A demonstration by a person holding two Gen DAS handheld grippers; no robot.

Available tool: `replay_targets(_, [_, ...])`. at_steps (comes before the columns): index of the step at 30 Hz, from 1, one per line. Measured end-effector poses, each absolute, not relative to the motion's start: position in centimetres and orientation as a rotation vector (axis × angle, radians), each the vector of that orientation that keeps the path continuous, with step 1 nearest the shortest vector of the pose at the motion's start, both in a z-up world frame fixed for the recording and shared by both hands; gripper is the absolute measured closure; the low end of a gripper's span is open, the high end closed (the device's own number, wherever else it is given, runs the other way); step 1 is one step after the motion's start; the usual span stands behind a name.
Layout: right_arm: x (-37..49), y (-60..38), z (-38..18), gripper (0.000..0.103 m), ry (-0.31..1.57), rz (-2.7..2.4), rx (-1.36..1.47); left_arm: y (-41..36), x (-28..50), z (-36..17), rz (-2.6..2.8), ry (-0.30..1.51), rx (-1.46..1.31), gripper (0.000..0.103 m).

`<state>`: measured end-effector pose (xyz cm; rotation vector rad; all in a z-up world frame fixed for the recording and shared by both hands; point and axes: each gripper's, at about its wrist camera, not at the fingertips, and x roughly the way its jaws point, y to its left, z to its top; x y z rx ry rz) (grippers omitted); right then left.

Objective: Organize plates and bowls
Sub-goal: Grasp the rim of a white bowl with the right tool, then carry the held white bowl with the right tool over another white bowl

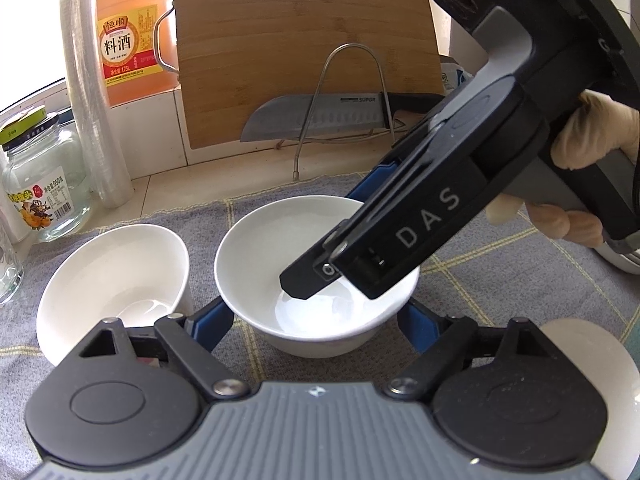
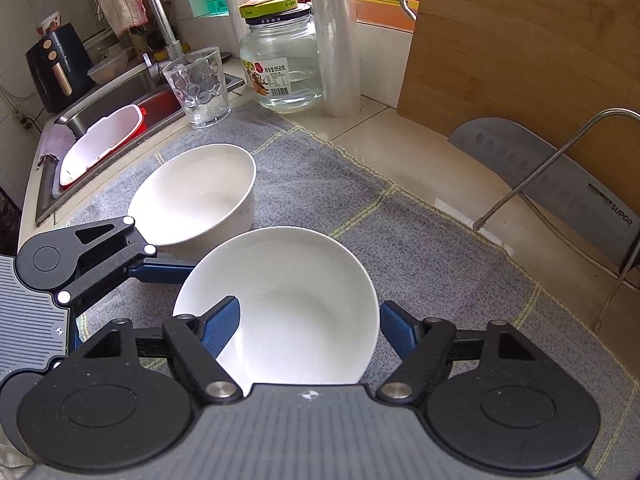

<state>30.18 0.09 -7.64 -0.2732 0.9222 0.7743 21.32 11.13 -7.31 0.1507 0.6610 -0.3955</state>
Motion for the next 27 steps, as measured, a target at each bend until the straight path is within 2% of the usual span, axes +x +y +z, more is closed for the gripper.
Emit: replay_targets(27, [27.6,-1.0,-5.2,0.022,0.913,0.772,-0.208,10.8,19.1,-4.7,-0.44,0.652,0.197,0.015])
